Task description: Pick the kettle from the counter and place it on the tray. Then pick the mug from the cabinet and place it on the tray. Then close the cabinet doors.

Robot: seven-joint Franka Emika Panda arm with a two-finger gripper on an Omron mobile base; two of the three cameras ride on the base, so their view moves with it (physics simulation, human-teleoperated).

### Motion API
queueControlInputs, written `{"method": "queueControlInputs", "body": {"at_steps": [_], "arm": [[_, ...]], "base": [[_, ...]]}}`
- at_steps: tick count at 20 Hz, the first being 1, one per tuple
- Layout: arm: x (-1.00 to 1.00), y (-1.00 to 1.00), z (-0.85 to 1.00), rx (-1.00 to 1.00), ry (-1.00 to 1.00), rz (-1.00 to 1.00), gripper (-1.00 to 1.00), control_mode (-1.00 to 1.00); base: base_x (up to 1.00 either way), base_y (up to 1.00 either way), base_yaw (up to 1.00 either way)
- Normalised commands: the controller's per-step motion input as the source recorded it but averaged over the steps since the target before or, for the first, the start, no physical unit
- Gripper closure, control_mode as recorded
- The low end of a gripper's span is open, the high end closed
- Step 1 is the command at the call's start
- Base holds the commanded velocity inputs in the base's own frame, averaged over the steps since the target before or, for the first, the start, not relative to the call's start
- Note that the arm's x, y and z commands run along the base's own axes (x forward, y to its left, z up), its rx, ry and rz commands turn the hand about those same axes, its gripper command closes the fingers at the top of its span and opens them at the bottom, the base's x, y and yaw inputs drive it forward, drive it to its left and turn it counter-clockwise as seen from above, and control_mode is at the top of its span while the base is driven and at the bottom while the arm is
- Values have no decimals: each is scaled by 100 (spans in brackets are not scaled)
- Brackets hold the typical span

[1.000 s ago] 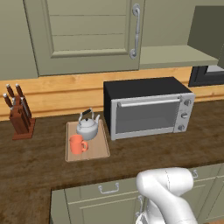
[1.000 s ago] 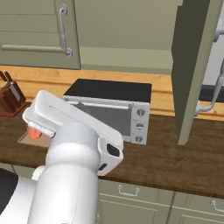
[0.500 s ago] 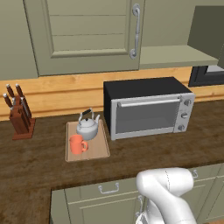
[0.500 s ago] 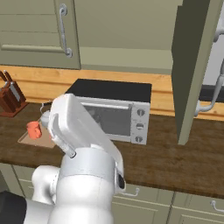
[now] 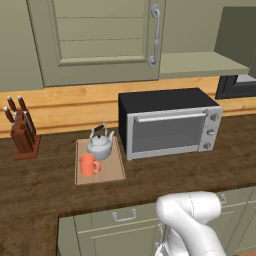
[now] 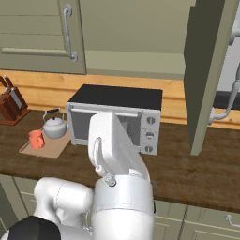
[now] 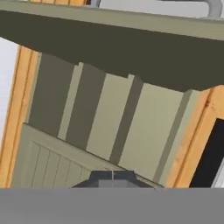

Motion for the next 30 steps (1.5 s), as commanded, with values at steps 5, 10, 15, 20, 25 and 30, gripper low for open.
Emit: {"method": "queueControlInputs", "body": {"at_steps": [5,10,15,20,25,30], "arm": [[-19,-52,4,24,-2,4,100,-100],[-21,-45,15,27,-12,10,100,-100],[0,-30,6,12,-11,9,100,-100],[0,-28,0,7,-12,8,100,-100],[7,-31,0,8,-3,5,100,-100],[40,-29,0,3,3,0,100,-100]], "base": [[0,0,0],[0,0,0],[0,0,0],[0,0,0],[0,0,0],[0,0,0]]}}
